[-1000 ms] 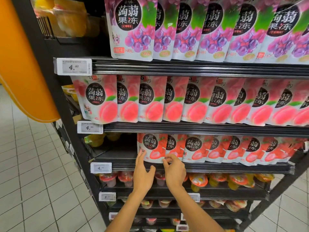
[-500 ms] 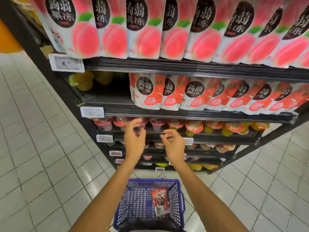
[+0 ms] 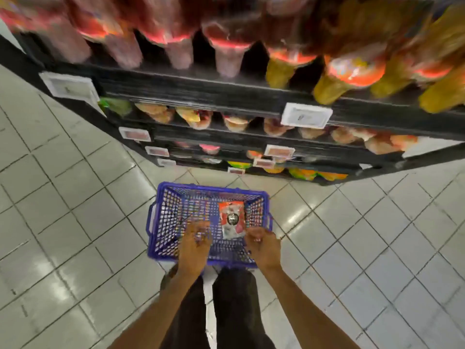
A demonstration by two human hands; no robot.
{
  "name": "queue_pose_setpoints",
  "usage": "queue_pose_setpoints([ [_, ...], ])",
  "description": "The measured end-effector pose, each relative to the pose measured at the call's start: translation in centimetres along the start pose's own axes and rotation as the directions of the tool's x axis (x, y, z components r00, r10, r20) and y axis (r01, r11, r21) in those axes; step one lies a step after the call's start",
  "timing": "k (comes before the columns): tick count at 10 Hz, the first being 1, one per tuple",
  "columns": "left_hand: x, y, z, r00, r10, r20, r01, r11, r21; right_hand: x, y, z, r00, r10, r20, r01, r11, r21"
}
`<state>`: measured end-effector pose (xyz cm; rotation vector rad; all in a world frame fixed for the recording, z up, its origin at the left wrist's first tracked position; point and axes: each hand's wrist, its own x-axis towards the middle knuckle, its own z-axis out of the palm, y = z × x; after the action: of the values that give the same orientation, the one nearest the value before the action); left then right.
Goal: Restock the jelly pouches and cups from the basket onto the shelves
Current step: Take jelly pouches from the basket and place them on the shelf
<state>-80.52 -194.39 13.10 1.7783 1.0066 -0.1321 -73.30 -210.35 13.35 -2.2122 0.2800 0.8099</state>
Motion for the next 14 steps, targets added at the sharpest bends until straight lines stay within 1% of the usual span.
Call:
queue_pose_setpoints([
  [1,2.2,-5.3,3.2,0.976,-0.189,0.110,0.186,0.982,0.034,4.1,5.5,3.6,1.000,0.008,0.001,-0.008,0.991,-0.132],
  [2,4.5,-9.9,6.1,0.905,-0.378,0.193,0.381,0.924,0.022,8.3,10.6,6.9,0.997,0.041,0.062,-0.024,0.967,-0.254],
  [3,8.3,-14.8,9.9,0.787,-0.538,0.304,0.593,0.794,-0.130,13.4,14.8,10.6,0.986,0.146,0.077,-0.125,0.964,-0.235],
  [4,12.3,-20.2,14.0,0.739,-0.585,0.333,0.661,0.725,-0.194,19.6,19.2,14.8,0.955,0.266,0.131,-0.236,0.949,-0.208],
  [5,16.9,-25.7,18.2,0.702,-0.633,0.327,0.703,0.690,-0.173,24.9,22.7,18.8,0.945,0.318,0.080,-0.304,0.941,-0.147],
  [6,21.0,-29.7,21.5,0.700,-0.636,0.325,0.706,0.683,-0.185,29.1,25.5,22.4,0.948,0.318,0.025,-0.306,0.930,-0.205],
  [7,23.7,-32.7,24.2,0.683,-0.632,0.367,0.714,0.685,-0.149,31.3,27.6,24.7,0.947,0.316,0.059,-0.299,0.933,-0.198],
  [8,25.0,-34.6,25.7,0.691,-0.636,0.342,0.706,0.695,-0.134,32.0,29.0,25.8,0.937,0.339,0.082,-0.328,0.936,-0.128],
  [9,24.8,-34.8,25.6,0.719,-0.605,0.343,0.659,0.749,-0.062,31.3,28.7,25.9,0.931,0.333,0.149,-0.309,0.937,-0.162],
  [10,22.6,-32.8,23.2,0.743,-0.589,0.318,0.624,0.782,-0.007,28.6,26.8,24.4,0.921,0.313,0.231,-0.330,0.943,0.035],
  [11,19.2,-29.1,19.0,0.826,-0.499,0.263,0.514,0.858,0.014,24.0,23.0,20.6,0.924,0.293,0.246,-0.356,0.894,0.272],
  [12,15.3,-23.0,13.9,0.869,-0.393,0.302,0.446,0.885,-0.133,18.3,18.2,15.9,0.905,0.328,0.270,-0.422,0.771,0.476],
  [13,10.6,-15.1,8.3,0.887,-0.263,0.380,0.360,0.909,-0.212,12.0,11.8,10.5,0.914,0.304,0.267,-0.404,0.651,0.643],
  [14,5.7,-5.9,2.2,0.906,-0.132,0.403,0.246,0.938,-0.245,5.5,4.1,4.6,0.945,0.205,0.254,-0.326,0.635,0.700],
])
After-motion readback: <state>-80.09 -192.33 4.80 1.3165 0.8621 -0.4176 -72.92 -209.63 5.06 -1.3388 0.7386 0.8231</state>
